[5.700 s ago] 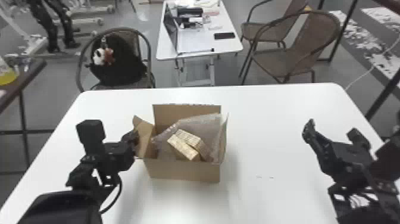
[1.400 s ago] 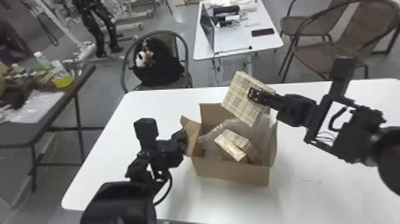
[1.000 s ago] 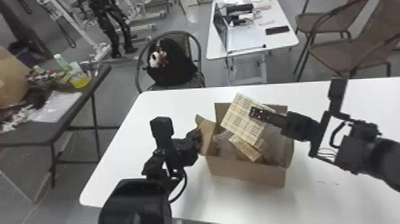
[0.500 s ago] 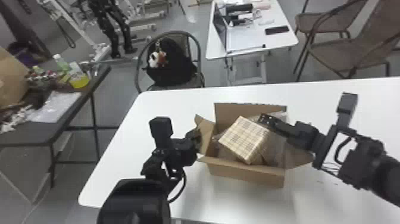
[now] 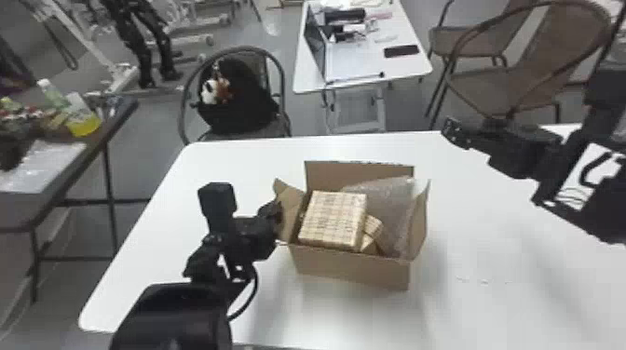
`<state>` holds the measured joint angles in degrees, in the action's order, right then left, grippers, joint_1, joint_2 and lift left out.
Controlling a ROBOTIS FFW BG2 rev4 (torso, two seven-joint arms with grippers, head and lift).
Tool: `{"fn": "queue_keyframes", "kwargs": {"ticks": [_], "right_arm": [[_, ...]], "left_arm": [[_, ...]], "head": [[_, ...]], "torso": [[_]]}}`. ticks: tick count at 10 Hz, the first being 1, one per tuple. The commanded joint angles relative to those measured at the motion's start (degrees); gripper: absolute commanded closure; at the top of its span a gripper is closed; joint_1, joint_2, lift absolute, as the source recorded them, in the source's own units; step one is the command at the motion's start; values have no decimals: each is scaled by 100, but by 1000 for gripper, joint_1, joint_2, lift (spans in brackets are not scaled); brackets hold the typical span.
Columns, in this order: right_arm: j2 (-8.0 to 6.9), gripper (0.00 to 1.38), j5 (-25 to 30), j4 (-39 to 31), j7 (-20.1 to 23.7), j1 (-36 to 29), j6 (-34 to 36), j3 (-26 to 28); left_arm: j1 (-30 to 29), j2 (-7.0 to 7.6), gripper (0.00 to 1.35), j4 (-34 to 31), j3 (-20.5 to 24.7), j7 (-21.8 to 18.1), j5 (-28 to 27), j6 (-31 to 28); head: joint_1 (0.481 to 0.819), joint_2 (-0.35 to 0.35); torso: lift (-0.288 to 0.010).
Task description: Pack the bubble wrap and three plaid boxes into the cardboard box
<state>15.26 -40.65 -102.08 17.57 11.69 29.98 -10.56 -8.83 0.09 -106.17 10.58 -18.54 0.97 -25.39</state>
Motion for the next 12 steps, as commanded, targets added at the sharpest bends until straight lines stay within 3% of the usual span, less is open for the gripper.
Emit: {"fn": "queue_keyframes", "kwargs": {"ticks": [1, 3, 4, 7, 8, 12], "right_arm": [[30, 225, 1076, -717, -263, -712, -519, 537], [21, 225, 2298, -700, -1063, -1872, -2435, 748], [21, 225, 2544, -471, -1528, -2303, -3121, 783], [12, 225, 2878, 118, -1836, -3085, -4105, 1398], [12, 225, 2878, 171, -2029, -3244, -4105, 1469], [-76, 225, 2869, 329, -2012, -3261, -4044, 1451]], "left_arm": [[-22, -24, 1214, 0, 41, 0, 0, 8], [-48, -24, 1214, 0, 85, 0, 9, 34], [-66, -24, 1214, 0, 102, 0, 18, 43], [-83, -24, 1214, -9, 137, -26, 26, 78], [-92, -24, 1214, -9, 146, -26, 26, 78], [-31, -24, 1214, -9, 199, -26, 9, 78]], "head": [[686, 193], [687, 132], [695, 85], [695, -8], [695, -26], [695, -66]], "torso": [[-92], [-92], [-92], [-92], [-92], [-92]]}}
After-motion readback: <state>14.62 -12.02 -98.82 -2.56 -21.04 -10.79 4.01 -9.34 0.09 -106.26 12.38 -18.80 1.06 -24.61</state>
